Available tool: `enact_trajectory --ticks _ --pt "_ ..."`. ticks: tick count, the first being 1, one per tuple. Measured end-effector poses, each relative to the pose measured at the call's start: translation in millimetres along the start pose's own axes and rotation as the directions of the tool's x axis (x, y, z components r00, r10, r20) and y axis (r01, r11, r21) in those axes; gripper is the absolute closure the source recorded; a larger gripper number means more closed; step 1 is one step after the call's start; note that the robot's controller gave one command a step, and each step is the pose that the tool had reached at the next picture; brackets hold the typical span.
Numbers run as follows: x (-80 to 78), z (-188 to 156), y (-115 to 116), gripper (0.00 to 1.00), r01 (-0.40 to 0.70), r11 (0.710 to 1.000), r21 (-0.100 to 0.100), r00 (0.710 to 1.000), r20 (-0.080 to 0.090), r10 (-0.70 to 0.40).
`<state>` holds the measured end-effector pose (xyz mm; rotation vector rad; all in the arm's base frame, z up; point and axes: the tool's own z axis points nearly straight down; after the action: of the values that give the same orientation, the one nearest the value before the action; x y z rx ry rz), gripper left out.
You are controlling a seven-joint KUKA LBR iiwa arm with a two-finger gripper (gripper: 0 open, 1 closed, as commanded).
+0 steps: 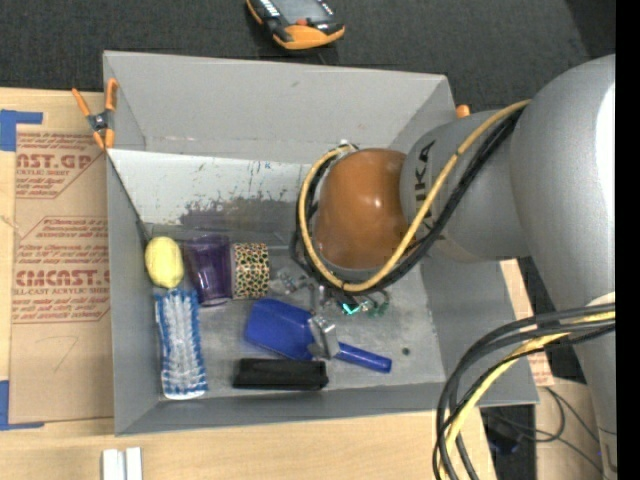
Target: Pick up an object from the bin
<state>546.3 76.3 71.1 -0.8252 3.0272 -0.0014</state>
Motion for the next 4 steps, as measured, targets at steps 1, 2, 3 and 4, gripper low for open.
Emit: enact_trajectory --ticks 1,2,3,4 --pt "-4.5 0.0 18.6 0.0 0.08 0.997 0.004 0.997 -0.002 -0.08" --pt "-14.1 0.1 38.5 1.0 0.358 0.934 0.002 0.934 0.005 -0.358" --pt "-14.1 -0.1 38.5 1.0 0.358 0.934 0.002 0.934 0.005 -0.358" --pt "-14.2 -22.9 38.7 1.0 0.366 0.931 -0.004 0.931 -0.002 -0.366"
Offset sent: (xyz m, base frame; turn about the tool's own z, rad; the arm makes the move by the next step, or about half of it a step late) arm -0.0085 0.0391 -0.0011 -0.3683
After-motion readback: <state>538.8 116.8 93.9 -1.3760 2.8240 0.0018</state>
